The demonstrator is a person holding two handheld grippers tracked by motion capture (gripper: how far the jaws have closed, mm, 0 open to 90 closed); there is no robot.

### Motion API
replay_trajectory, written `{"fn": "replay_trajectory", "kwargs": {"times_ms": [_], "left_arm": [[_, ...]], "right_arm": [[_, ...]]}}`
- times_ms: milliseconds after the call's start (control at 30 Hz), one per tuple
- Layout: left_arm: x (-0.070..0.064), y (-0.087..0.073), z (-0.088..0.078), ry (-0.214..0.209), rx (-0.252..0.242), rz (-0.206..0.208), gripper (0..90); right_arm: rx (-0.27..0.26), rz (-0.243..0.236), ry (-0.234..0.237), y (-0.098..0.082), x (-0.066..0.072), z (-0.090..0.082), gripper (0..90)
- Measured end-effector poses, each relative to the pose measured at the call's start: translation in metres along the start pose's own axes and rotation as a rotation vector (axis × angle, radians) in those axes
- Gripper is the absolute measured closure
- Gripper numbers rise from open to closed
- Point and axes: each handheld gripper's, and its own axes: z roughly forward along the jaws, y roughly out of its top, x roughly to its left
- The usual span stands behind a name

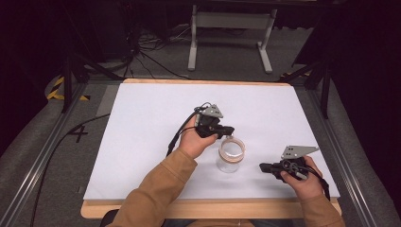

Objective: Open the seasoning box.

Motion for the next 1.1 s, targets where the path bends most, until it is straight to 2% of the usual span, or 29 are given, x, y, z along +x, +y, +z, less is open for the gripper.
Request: {"fn": "replay_trajectory", "kwargs": {"times_ms": [300,367,433,733,833,1100], "left_arm": [[0.002,-0.001,0.001,-0.008,-0.008,-0.027,89.7],[0.003,-0.001,0.002,-0.014,-0.017,-0.045,89.7],[0.005,-0.001,0.001,-0.02,-0.006,-0.051,89.8],[0.005,-0.001,0.002,-0.021,-0.02,-0.07,89.9],[0.004,-0.001,0.002,-0.007,-0.016,-0.066,89.9],[0.007,-0.002,0.002,-0.035,-0.021,-0.1,90.0]], "right_arm": [[-0.073,-0.047,0.039,0.016,0.016,0.004,90.0],[-0.096,-0.059,0.048,0.021,0.02,0.005,90.0],[-0.108,-0.07,0.048,0.024,0.022,0.006,90.0],[-0.142,-0.086,0.066,0.032,0.029,0.011,90.0],[-0.145,-0.089,0.064,0.033,0.031,0.012,90.0],[-0.154,-0.092,0.067,0.035,0.033,0.016,90.0]]}}
